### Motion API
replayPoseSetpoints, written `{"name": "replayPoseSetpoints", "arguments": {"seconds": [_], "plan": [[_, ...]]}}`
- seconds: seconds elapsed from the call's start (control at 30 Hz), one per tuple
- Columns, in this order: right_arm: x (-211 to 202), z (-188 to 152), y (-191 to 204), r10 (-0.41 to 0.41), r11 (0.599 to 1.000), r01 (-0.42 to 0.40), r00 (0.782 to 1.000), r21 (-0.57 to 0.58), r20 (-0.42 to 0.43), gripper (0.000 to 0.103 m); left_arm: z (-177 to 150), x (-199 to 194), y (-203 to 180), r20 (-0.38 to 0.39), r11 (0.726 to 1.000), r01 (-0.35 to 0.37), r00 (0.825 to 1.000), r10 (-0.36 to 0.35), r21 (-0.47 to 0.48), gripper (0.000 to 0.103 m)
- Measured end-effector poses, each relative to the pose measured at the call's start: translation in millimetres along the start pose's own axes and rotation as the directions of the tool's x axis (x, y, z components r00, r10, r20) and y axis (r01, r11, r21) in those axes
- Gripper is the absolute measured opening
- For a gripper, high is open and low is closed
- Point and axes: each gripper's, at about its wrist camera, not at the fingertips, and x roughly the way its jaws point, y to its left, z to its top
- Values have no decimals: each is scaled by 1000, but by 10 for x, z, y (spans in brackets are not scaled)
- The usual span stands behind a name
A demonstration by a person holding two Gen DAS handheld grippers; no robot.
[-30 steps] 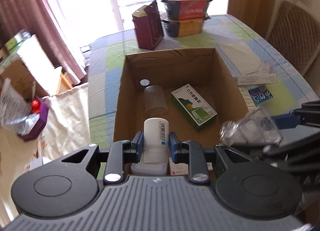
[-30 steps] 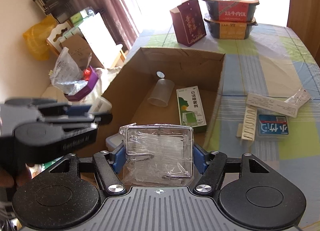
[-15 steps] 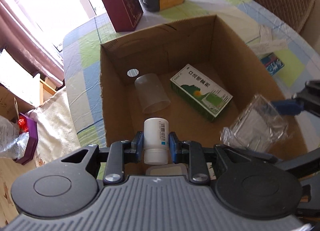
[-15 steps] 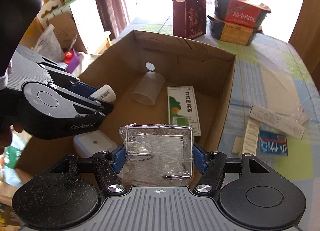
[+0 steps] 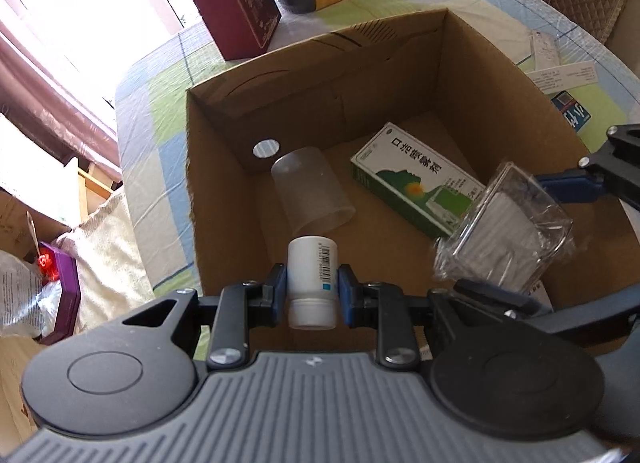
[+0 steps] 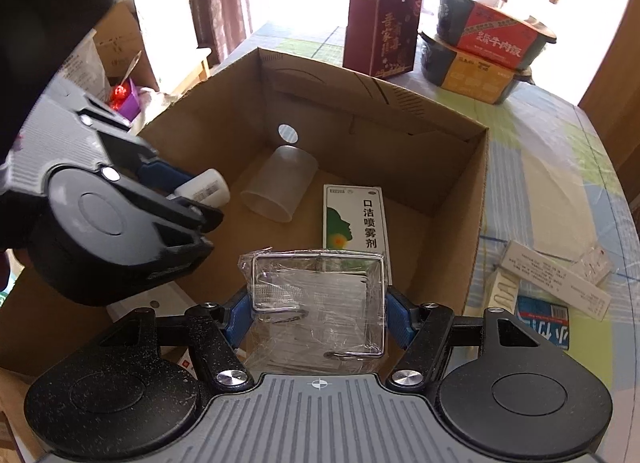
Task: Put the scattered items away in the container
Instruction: 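Lower both items into the box and open both grippers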
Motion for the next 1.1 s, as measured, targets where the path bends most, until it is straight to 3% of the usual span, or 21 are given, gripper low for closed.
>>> {"name": "replayPoseSetpoints", "arguments": {"seconds": [0.23, 0.3, 0.33, 0.37, 0.47, 0.67, 1.1], "plan": [[33, 32, -6, 11, 1000, -11, 1000, -20, -10, 69, 55, 69, -33, -1, 999, -14, 1000, 14, 31, 24], [32, 39, -2, 17, 1000, -17, 1000, -24, -8, 71, 59, 72, -43, 1, 999, -15, 1000, 15, 40, 31], [32, 42, 0, 20, 999, -20, 1000, -26, -7, 85, 60, 73, -51, 2, 999, -17, 1000, 17, 46, 38], [28, 43, 4, 19, 999, -20, 1000, -30, -5, 87, 62, 74, -59, 4, 998, -20, 1000, 19, 52, 46], [17, 35, 9, 22, 999, -22, 1000, -44, 0, 87, 73, 79, -88, 8, 996, -56, 998, 56, 64, 58], [-22, 17, -2, 37, 998, -37, 999, -49, 7, 87, 93, 45, -95, 20, 997, -49, 999, 48, 62, 73], [-160, 20, -26, 49, 998, -48, 998, -45, 25, 87, 89, -84, -93, 17, 998, -59, 998, 58, 32, 78]]}}
